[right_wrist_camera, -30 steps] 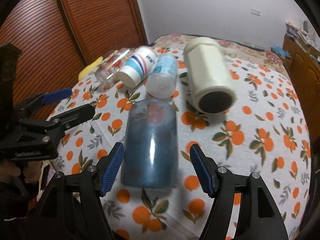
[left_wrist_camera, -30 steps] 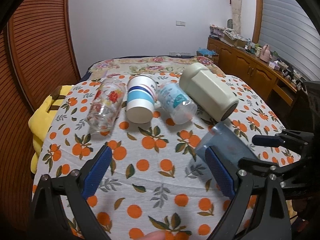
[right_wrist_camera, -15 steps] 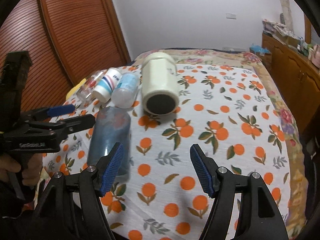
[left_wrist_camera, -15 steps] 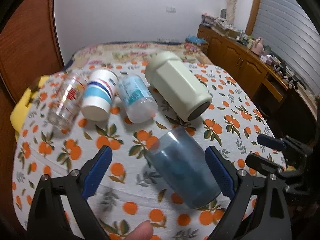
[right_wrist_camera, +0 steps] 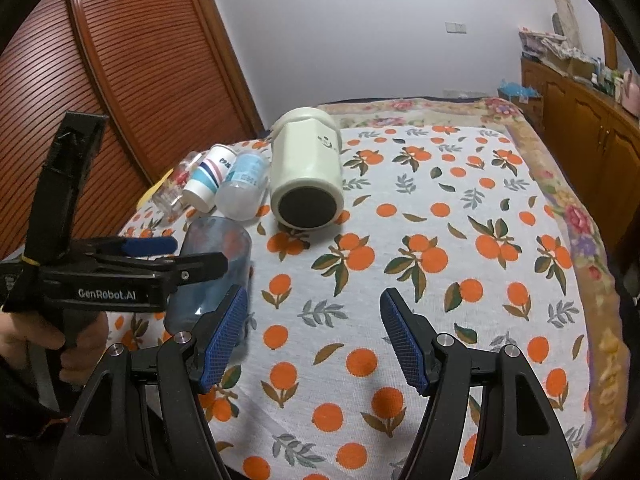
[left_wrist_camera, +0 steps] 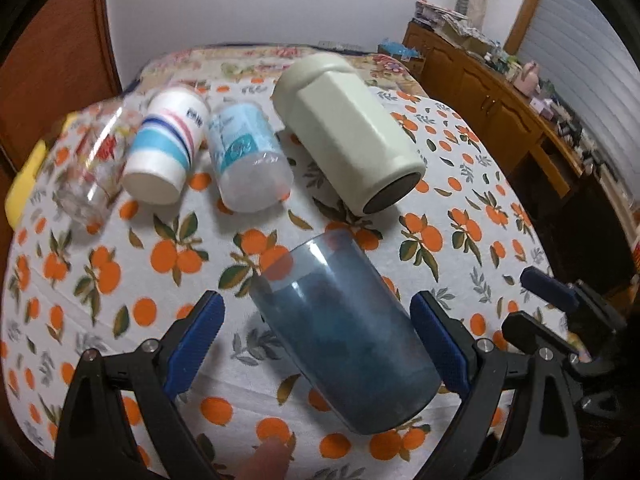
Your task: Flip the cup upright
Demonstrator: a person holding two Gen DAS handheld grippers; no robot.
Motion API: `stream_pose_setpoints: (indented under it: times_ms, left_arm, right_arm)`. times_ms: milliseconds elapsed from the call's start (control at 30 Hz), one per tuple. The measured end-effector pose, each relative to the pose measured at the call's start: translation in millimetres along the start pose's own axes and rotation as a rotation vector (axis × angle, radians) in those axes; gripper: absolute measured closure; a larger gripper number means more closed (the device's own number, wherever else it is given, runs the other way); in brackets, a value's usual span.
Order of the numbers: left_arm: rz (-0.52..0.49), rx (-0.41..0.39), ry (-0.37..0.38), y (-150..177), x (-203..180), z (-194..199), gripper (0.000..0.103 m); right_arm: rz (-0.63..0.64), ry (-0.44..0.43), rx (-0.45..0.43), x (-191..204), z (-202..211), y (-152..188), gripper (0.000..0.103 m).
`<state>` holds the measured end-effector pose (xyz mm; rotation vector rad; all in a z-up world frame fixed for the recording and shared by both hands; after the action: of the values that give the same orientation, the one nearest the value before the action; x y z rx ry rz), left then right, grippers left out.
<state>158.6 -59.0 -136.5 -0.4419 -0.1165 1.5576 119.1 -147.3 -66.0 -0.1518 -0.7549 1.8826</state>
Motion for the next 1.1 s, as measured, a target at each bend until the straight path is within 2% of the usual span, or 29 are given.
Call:
stream_pose_setpoints:
  times_ms: [200,300,500,533,667,867,1100]
  left_arm:
    - [0.089,0.065,0.117,5.9,11.0,-5.1,0.008]
    - [0.112,0.099,0.151,7.9,12.6,-8.7,0.009]
    - [0.131,0.195,0.22,10.2,9.4,-26.4,0.022]
    - [0.127,0.191,0.215,8.5,9.9,-25.4,0.028]
    - [0.1,0.166,0.175,3.1,13.2,-21.9,0.03]
    - [-0.015,0.025,0.084,-10.4,11.6,2.9,0.032]
    - [-0.123,-0.076,0.02,-17.2,3.1,18.1,0.036]
  right_arm:
    - [-0.003,-0.004,0.002,0.0,-0.3,1.0,0.032]
    - [-0.002,-0.005,0.001,-0.3,-0.5,0.9,0.032]
    - [0.003,-0.006,-0.009,0.9,0.7,-1.0,0.032]
    - [0.003,-0.007,-0.009,0.7,1.0,-1.1,0.032]
    - [0.0,-0.005,-0.007,-1.5,0.1,-0.2,0.032]
    - [-0.003,-0.001,0.008,-2.7,-6.8,1.9,0.032]
    - [-0.003,0.0,0.018,0.1,-11.9,4.0,0.032]
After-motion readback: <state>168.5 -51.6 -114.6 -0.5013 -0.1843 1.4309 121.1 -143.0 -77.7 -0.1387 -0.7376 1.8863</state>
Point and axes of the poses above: each gripper's, at about its wrist camera, not at the fingertips, and z roughly against the way its jaws point, x to its left, y to its underside, the point moved 9 cm from there along -z, roughly the way its jaws point, and after that the axes turned 10 degrees about x, right-handed, at the moved point
